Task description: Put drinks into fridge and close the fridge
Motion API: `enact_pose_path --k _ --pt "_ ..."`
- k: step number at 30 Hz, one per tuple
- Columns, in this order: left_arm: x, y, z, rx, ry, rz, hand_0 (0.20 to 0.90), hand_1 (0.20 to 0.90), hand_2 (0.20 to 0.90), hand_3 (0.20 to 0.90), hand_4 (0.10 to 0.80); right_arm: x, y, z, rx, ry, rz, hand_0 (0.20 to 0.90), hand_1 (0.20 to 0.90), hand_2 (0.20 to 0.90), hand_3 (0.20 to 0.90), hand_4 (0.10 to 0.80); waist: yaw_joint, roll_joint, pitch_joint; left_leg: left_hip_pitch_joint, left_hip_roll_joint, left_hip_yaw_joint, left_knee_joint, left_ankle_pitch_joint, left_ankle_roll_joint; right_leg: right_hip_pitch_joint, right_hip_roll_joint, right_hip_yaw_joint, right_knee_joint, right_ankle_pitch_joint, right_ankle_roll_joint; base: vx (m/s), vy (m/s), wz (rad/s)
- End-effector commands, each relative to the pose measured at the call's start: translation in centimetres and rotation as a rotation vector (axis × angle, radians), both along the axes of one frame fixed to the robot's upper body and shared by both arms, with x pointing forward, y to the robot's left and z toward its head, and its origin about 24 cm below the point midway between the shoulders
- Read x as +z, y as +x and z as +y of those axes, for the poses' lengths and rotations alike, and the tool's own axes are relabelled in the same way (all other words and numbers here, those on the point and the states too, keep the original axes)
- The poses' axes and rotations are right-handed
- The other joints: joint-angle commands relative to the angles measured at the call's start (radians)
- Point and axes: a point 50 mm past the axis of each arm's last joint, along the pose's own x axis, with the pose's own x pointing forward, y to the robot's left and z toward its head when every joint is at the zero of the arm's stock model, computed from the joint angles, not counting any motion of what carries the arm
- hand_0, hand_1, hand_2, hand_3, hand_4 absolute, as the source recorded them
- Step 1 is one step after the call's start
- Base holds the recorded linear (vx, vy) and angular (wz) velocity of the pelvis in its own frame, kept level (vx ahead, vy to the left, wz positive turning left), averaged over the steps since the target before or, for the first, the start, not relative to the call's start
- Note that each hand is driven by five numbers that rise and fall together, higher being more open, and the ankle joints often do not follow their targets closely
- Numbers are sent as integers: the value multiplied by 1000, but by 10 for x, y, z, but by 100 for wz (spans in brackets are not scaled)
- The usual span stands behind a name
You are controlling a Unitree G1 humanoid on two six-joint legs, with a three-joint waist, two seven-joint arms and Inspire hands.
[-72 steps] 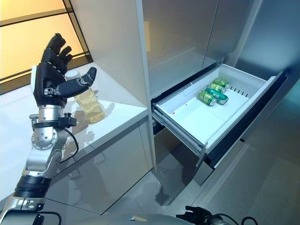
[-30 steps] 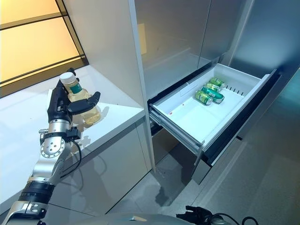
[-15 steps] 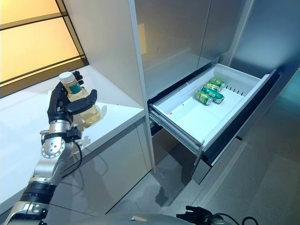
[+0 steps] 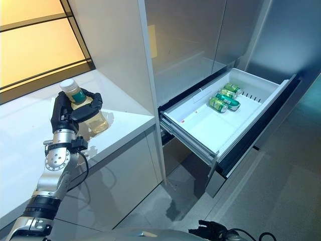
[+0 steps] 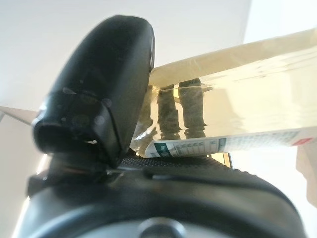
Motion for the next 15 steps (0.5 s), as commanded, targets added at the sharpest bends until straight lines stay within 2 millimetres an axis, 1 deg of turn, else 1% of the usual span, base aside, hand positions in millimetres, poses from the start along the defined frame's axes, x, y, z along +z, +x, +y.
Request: enact_pose_path --k 1,2,3,4,6,7,11,13,15 --pt "96 -3 -31 -255 -62 -502 300 300 300 200 100 11 30 0 88 13 -175 900 900 900 900 800 3 16 -14 18 9 26 6 -115 -15 -41 4 -17 78 -60 53 0 0 0" --pt "97 -4 -32 -275 -75 -511 300 300 300 200 100 13 35 2 99 14 -199 900 900 900 900 800 3 15 -14 18 9 26 6 -115 -16 -41 4 -17 78 -60 53 -26 -36 0" --pt "102 -7 -41 -344 -102 -548 300 300 300 200 100 22 54 10 140 29 -291 900 900 900 900 800 3 13 -13 16 10 25 6 -113 -17 -41 4 -17 75 -57 52 0 0 0" --pt "103 -8 -43 -357 -104 -555 300 300 300 200 100 24 59 12 148 33 -308 900 900 900 900 800 2 13 -11 16 10 25 6 -112 -17 -41 4 -17 75 -57 52 0 0 0" --pt "107 -12 -53 -427 -111 -594 300 300 300 200 100 36 78 25 195 63 -409 900 900 900 900 800 1 11 -8 15 11 23 6 -109 -18 -42 4 -19 73 -54 52 -18 -17 -1" --pt "110 -15 -59 -465 -112 -620 300 300 300 200 100 45 89 36 228 87 -473 900 900 900 900 800 -2 10 -7 13 11 22 6 -108 -18 -42 4 -20 69 -51 52 -34 -32 -1" --pt "116 -21 -72 -584 -130 -677 300 300 300 200 100 70 109 63 287 187 -605 900 900 900 900 800 -9 4 -8 10 11 21 6 -106 -21 -40 3 -24 60 -46 54 -8 -8 0" --pt "116 -25 -78 -650 -147 -702 300 300 300 200 100 85 117 77 316 248 -659 900 900 900 900 800 -14 1 -7 9 11 20 6 -105 -22 -41 2 -24 57 -44 54 -31 -23 -1" --pt "116 -28 -83 -718 -174 -723 300 300 300 200 100 97 121 86 334 311 -710 900 900 900 900 800 -18 -2 -6 10 11 20 6 -102 -23 -40 1 -24 56 -41 55 0 0 0"
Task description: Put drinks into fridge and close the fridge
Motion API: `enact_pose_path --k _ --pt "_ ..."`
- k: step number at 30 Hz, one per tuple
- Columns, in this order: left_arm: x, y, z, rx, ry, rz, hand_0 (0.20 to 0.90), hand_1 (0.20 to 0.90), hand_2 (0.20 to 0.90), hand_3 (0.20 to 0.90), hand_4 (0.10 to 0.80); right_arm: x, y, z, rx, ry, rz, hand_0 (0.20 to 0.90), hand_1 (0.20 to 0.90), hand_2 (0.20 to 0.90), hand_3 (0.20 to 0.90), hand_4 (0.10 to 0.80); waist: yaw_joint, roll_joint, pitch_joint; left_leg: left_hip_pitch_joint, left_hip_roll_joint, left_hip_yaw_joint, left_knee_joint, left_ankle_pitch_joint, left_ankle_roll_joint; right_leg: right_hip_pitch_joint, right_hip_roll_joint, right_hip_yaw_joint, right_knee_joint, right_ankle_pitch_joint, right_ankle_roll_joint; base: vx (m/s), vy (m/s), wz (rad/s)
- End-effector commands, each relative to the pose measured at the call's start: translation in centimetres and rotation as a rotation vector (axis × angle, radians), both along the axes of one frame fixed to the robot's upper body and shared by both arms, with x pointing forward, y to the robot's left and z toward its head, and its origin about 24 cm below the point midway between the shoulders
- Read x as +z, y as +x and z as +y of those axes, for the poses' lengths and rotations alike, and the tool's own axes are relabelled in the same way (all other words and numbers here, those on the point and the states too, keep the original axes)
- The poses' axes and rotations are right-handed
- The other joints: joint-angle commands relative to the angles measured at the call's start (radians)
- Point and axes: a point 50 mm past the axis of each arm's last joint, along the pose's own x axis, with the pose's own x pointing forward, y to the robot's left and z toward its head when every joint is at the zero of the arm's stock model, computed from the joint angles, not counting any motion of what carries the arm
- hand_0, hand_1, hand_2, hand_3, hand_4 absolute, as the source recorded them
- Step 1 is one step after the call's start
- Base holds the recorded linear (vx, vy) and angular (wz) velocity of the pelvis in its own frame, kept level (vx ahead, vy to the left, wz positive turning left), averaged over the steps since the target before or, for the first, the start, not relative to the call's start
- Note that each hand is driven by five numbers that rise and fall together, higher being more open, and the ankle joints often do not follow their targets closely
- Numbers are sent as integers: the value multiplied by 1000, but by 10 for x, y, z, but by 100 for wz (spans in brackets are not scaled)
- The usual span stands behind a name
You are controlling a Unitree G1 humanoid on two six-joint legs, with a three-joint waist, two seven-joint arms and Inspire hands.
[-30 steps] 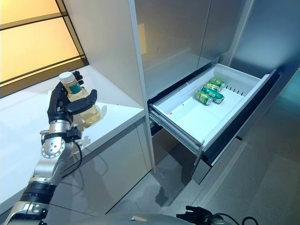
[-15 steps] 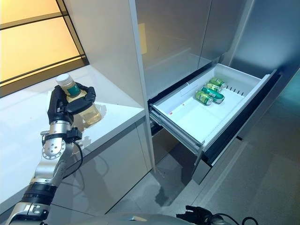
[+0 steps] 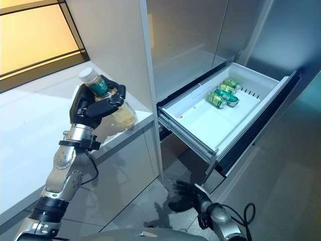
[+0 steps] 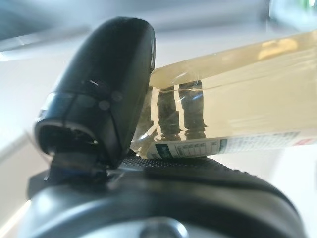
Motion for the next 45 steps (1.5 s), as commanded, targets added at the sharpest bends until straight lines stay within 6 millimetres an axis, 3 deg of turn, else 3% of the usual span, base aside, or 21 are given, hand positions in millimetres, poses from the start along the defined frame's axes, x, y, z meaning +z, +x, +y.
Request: enact_pose_path --k 1,5,12,14,16,25,38,45 --pt "79 -20 -12 -164 -176 -515 300 300 300 200 100 40 33 19 70 149 -181 900 900 900 900 800 -15 22 -52 13 11 17 1 -102 -22 -37 1 -26 54 -39 55 0 0 0" --pt "75 -25 -21 -268 -201 -534 300 300 300 200 100 75 49 26 112 249 -320 900 900 900 900 800 -21 23 -50 13 10 19 1 -100 -20 -39 2 -19 52 -33 55 0 0 0" --pt "66 -26 -24 -300 -156 -498 300 300 300 200 100 174 75 23 212 372 -701 900 900 900 900 800 -29 25 -50 11 10 30 1 -99 -14 -48 2 0 53 -26 57 -22 5 -8" --pt "63 -25 -25 -310 -155 -476 300 300 300 200 100 187 76 22 233 387 -755 900 900 900 900 800 -30 25 -52 10 10 32 1 -99 -14 -50 2 3 53 -26 57 -12 4 -5" --pt "58 -22 -28 -338 -152 -434 300 300 300 200 100 212 79 21 261 422 -828 900 900 900 900 800 -29 23 -55 7 9 33 1 -99 -12 -54 2 7 53 -24 56 0 0 0" --pt "50 -16 -43 -412 -133 -345 300 300 300 200 100 238 81 25 309 489 -862 900 900 900 900 800 -30 14 -59 4 8 39 1 -97 -11 -59 2 9 53 -19 56 0 0 0" --pt "42 -5 -65 -405 41 -277 300 300 300 200 100 249 80 40 441 488 -868 900 900 900 900 800 -39 11 -55 4 6 46 1 -94 -11 -60 4 13 50 -12 57 0 0 0" --pt "36 0 -67 -362 139 -261 300 300 300 200 100 252 79 42 499 488 -854 900 900 900 900 800 -41 8 -55 5 6 50 1 -95 -10 -60 6 16 50 -11 58 0 0 0"
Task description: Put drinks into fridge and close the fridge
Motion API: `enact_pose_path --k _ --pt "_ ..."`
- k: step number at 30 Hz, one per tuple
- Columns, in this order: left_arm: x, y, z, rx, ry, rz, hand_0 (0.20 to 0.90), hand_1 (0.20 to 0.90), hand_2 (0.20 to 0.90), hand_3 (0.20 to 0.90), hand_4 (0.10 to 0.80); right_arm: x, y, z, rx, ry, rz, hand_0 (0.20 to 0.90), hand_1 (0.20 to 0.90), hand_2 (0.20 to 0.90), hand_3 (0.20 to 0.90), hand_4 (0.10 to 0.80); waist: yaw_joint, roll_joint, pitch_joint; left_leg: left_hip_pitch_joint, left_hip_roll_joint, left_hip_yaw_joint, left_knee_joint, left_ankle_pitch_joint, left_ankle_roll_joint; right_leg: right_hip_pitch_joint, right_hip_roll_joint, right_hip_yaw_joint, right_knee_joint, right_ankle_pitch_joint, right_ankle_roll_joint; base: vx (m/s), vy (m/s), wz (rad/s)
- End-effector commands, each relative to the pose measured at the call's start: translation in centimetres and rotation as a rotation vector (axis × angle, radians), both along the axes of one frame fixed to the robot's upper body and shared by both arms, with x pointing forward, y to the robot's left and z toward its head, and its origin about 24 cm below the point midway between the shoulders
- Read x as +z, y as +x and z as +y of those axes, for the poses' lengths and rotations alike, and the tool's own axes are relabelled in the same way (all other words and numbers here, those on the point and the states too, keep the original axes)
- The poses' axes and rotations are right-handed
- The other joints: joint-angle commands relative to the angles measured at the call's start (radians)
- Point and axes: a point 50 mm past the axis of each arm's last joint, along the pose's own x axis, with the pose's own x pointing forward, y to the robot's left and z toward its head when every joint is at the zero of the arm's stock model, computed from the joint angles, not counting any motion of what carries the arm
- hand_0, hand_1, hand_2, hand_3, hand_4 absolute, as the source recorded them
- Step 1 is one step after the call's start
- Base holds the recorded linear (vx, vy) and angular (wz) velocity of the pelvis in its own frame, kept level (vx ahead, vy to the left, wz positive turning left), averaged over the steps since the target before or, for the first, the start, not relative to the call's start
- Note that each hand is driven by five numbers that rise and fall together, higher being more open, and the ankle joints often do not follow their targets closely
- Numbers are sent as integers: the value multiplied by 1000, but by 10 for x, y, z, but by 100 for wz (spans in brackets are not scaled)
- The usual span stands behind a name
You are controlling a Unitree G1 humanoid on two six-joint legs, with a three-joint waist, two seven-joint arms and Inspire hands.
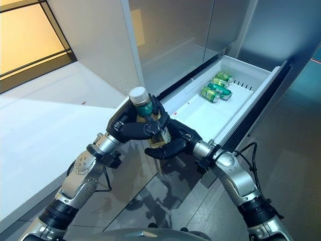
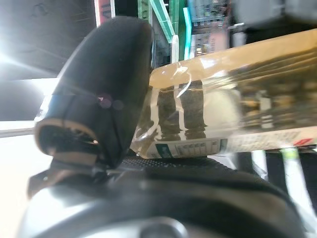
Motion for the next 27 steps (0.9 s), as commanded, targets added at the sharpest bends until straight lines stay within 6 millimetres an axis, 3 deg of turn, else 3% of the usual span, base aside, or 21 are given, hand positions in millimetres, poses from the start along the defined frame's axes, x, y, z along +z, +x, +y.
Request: enact_pose_path --k 1,8,9,10,11,19,24,25,26,27 --pt "59 14 -12 -20 -96 -305 300 300 300 200 100 70 0 23 160 156 -268 900 900 900 900 800 -6 -6 -66 13 4 16 1 -94 -10 -42 3 -14 49 -18 57 0 0 0" --pt "54 16 -10 -29 -94 -271 300 300 300 200 100 68 0 22 166 140 -246 900 900 900 900 800 -8 -8 -67 12 5 20 1 -92 -11 -44 4 -13 50 -17 59 0 0 0" --pt "53 16 -11 -44 -107 -266 300 300 300 200 100 67 0 21 167 140 -242 632 632 632 587 487 -8 -8 -66 12 5 20 1 -92 -11 -44 4 -13 51 -16 59 0 0 0" --pt "53 15 -11 -60 -123 -263 300 300 300 200 100 66 0 21 168 145 -231 401 401 401 318 218 -8 -8 -66 12 5 20 1 -92 -11 -45 4 -13 51 -16 59 0 0 0" --pt "53 14 -12 -75 -144 -263 300 300 300 200 100 65 0 21 164 148 -223 300 300 300 200 100 -9 -9 -66 12 6 21 1 -92 -12 -45 4 -13 52 -16 59 0 0 0" --pt "66 3 -16 -171 -362 -301 300 300 300 200 100 62 2 20 91 179 -208 300 300 300 200 100 -9 -10 -63 12 6 16 1 -92 -13 -45 4 -15 54 -17 58 0 0 0" --pt "65 -6 -30 -282 -503 -244 300 300 300 200 100 70 3 18 -17 229 -276 300 300 300 200 100 -9 -12 -58 12 5 11 1 -95 -12 -48 4 -18 61 -20 57 0 0 0" --pt "63 -7 -34 -315 -505 -229 366 366 366 277 177 72 4 17 -46 222 -307 300 300 300 200 100 -10 -12 -58 12 5 11 1 -95 -11 -49 5 -18 63 -20 57 0 0 0" --pt "61 -8 -40 -359 -507 -190 674 674 674 636 536 76 5 15 -79 205 -345 300 300 300 200 100 -11 -12 -55 12 5 12 1 -95 -11 -50 5 -18 65 -21 57 0 0 0" --pt "58 -9 -45 -396 -506 -157 900 900 900 900 800 79 6 13 -103 191 -371 300 300 300 200 100 -11 -12 -54 13 4 12 1 -96 -10 -50 5 -18 66 -22 56 0 0 0"
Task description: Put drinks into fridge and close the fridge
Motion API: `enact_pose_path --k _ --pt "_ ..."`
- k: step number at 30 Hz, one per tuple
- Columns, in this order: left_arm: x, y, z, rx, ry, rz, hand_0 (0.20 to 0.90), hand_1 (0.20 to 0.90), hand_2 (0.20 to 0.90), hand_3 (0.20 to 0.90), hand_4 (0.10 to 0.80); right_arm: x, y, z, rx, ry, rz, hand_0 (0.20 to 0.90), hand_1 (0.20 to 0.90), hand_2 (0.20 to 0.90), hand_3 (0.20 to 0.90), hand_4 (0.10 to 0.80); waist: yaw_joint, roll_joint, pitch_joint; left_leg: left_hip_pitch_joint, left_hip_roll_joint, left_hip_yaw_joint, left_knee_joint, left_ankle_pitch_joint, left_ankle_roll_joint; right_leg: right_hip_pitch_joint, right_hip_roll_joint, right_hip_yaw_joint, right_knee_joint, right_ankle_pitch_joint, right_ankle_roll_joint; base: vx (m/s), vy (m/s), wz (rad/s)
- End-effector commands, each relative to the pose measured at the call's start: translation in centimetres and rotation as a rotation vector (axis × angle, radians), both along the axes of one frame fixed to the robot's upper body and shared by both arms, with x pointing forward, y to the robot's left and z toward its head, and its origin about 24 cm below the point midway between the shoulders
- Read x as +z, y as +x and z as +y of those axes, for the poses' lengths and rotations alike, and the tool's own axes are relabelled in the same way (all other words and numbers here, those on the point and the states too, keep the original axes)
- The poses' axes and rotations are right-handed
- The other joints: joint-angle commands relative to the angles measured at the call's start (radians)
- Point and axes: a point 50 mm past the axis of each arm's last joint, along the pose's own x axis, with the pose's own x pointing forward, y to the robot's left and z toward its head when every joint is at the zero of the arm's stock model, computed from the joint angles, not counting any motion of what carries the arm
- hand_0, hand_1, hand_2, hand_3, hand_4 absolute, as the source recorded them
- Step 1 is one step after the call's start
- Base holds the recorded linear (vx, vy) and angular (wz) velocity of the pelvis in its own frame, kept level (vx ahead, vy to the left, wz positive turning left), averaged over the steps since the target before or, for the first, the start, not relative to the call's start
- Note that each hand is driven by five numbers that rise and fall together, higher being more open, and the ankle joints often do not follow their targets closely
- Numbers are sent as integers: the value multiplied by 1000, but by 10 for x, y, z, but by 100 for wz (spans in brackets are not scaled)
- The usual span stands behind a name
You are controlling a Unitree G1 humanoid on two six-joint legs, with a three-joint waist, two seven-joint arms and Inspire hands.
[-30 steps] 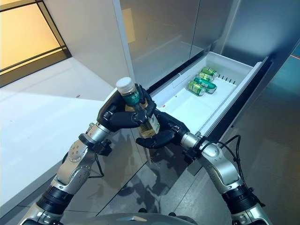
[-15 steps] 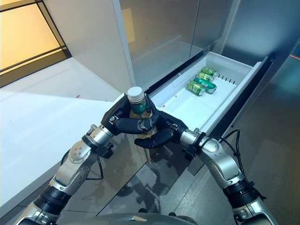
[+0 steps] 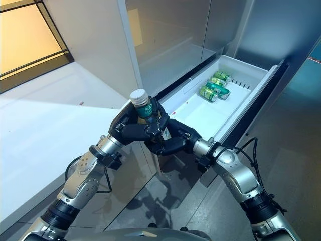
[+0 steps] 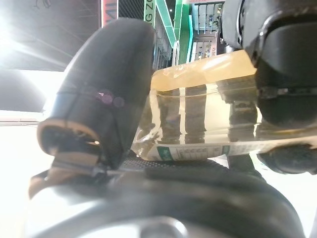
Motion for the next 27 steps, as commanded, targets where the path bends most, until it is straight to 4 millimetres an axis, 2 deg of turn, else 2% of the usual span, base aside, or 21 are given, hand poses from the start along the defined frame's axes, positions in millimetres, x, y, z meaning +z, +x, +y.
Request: enact_pose_path --k 1,7,12,17,22,23,24,27 --pt "61 -12 -48 -341 -361 -231 900 900 900 900 800 79 7 9 -93 209 -420 300 300 300 200 100 -1 -7 -61 12 3 11 1 -98 -9 -50 5 -19 66 -22 56 0 0 0" --pt "42 -24 -75 -578 -226 -129 900 900 900 900 800 114 20 -17 -326 92 -663 300 300 300 200 100 -4 -3 -55 16 2 15 1 -104 -6 -50 7 -20 67 -22 55 0 0 0" --pt "10 -28 -91 -686 -93 56 900 900 900 900 800 140 42 -39 -520 -24 -747 300 300 300 200 100 -1 -3 -55 20 1 14 2 -109 -6 -47 7 -23 72 -26 55 0 -1 1" --pt "-26 -35 -88 -705 -10 207 900 900 900 900 800 157 66 -79 -719 -157 -744 300 300 300 200 100 18 -6 -58 18 -2 1 4 -110 -5 -44 4 -39 77 -32 55 19 -7 2" --pt "-56 -45 -80 -686 35 361 900 900 900 900 800 168 83 -130 -928 -238 -664 300 300 300 200 100 51 -9 -57 16 -5 -19 7 -108 -8 -37 -2 -63 85 -40 53 15 -9 10" --pt "-65 -48 -78 -676 49 419 900 900 900 900 800 171 87 -147 -994 -265 -645 300 300 300 200 100 63 -10 -58 14 -6 -25 8 -106 -9 -35 -3 -71 87 -41 51 17 -11 21" --pt "-65 -48 -78 -676 48 418 900 900 900 900 800 172 88 -147 -993 -264 -647 300 300 300 200 100 62 -9 -57 14 -6 -26 8 -106 -9 -35 -3 -71 87 -41 51 18 -11 20" --pt "-87 -55 -73 -644 66 549 900 900 900 900 800 173 95 -170 -1105 -367 -608 300 300 300 200 100 87 -11 -55 12 -7 -37 11 -103 -11 -30 -6 -89 90 -44 47 33 -13 16"
